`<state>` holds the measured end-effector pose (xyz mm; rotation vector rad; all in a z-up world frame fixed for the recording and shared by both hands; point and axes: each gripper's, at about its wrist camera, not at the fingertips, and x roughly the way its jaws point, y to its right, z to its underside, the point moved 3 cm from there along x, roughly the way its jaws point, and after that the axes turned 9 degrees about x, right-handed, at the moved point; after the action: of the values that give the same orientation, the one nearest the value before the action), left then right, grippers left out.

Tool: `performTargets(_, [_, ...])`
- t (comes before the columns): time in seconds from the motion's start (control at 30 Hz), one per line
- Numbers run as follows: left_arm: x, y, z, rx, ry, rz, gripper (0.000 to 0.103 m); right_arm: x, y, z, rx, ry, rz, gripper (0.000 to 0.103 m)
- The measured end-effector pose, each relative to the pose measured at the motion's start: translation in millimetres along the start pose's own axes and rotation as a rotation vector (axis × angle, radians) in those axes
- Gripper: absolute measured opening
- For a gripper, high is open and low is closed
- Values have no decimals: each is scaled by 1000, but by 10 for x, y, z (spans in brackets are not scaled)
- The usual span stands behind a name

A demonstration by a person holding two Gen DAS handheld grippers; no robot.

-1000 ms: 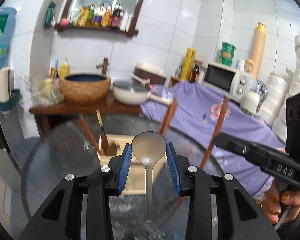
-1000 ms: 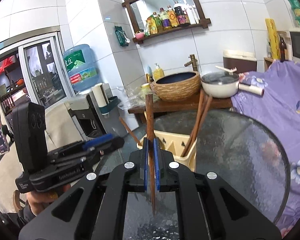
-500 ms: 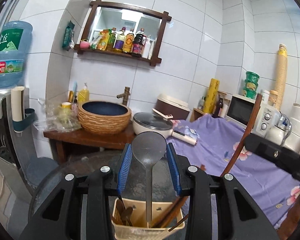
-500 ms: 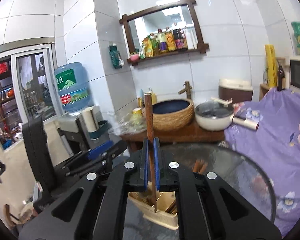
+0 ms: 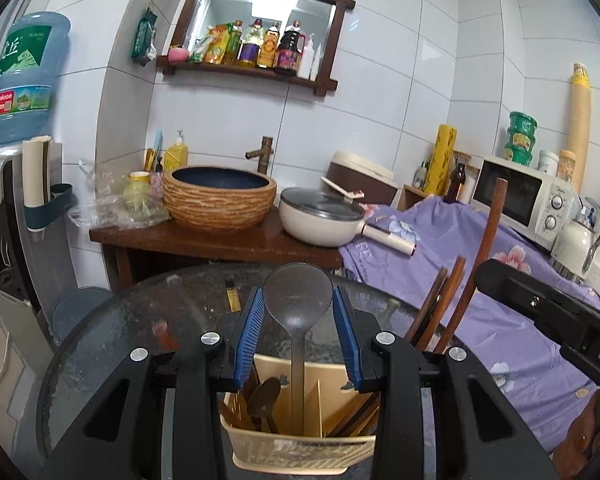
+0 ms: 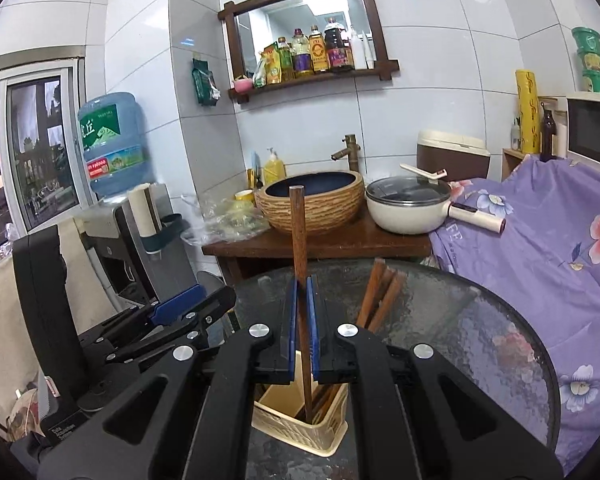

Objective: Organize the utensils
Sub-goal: 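Lower both utensils into the holder and open both tools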

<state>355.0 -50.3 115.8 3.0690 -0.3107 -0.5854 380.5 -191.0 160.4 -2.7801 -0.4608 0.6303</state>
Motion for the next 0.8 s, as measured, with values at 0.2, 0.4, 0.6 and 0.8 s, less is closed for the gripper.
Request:
performTargets(0.2, [85,2,235,20,-55,7,35,42,71,198,1,-27,14,6])
performTargets(0.4, [106,-1,397,43,-89,-2,41,93,162,382,6,-53,26,7])
performTargets(0.6, [-48,11,386,53,-50,-7,64,-73,254,422,37,14,45,44])
performTargets(0.8, [-367,-26,374,42,11,21,83,-363,316,462,68,51,43,62])
